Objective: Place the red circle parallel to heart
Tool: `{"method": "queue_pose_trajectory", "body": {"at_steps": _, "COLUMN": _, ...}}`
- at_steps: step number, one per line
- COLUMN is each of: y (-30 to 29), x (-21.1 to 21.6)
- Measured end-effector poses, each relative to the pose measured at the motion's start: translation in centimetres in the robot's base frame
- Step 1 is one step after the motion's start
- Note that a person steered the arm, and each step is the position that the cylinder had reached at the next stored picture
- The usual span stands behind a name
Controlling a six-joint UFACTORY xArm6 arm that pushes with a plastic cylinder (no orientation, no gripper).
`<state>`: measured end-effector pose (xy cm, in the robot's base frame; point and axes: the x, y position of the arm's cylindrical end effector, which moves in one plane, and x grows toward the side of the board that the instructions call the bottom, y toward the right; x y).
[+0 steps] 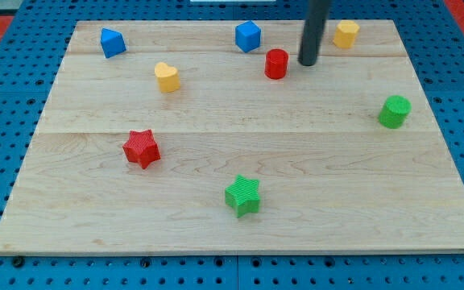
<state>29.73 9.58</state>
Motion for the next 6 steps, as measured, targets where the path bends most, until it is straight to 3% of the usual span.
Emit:
{"method": "queue_pose_trajectory", "body": {"at_steps": 1, "y": -5.2, "x": 0.0}}
{"method": "queue_pose_trajectory", "body": {"at_steps": 3, "y": -9.2, "x": 2.2}}
{"method": "queue_pose_trajectory", "body": {"at_steps": 6, "y": -8.7, "x": 1.1}}
